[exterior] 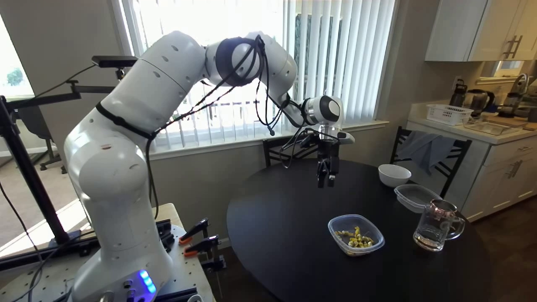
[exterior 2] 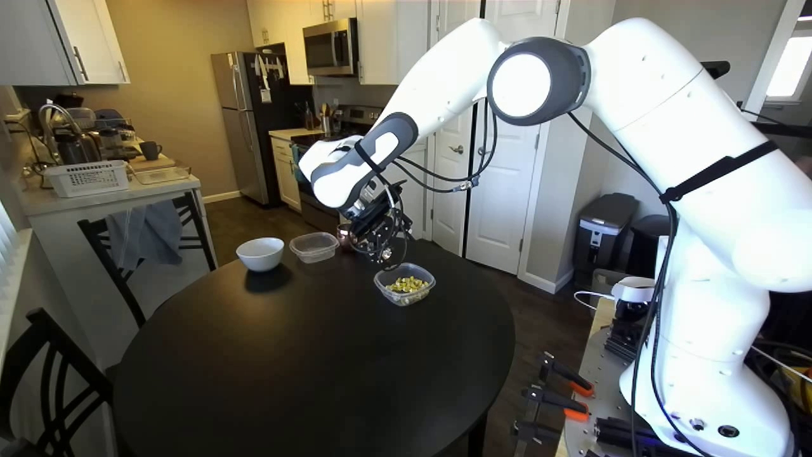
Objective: Pick up the clear lunch box with candy and pour the candy onto the table
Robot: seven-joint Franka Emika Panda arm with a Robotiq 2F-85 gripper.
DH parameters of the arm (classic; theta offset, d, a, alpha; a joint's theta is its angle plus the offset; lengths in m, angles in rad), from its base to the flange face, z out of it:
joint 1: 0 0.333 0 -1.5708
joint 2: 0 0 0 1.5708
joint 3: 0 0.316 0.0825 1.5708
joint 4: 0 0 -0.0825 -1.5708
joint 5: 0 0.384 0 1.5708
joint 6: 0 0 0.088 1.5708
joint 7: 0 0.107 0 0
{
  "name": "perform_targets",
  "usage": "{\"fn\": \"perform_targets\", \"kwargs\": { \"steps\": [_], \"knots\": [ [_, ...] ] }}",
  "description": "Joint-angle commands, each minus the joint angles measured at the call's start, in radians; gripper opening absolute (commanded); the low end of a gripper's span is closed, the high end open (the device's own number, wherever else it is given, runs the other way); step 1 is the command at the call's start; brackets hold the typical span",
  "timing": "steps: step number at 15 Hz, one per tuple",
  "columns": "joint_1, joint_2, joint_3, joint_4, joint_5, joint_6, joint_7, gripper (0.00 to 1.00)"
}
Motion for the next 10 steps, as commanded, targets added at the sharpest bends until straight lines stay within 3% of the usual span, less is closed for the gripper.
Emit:
{"fn": "perform_targets", "kwargs": {
  "steps": [1, 5, 10],
  "knots": [
    [0.004, 0.002, -0.004, 0.010, 0.003, -0.009, -0.002, 1.00],
    [0.004, 0.002, -0.004, 0.021, 0.003, -0.019, -0.002, 1.00],
    [-0.046, 0.023, -0.018, -0.011, 0.018, 0.355, 0.017, 1.00]
  ]
}}
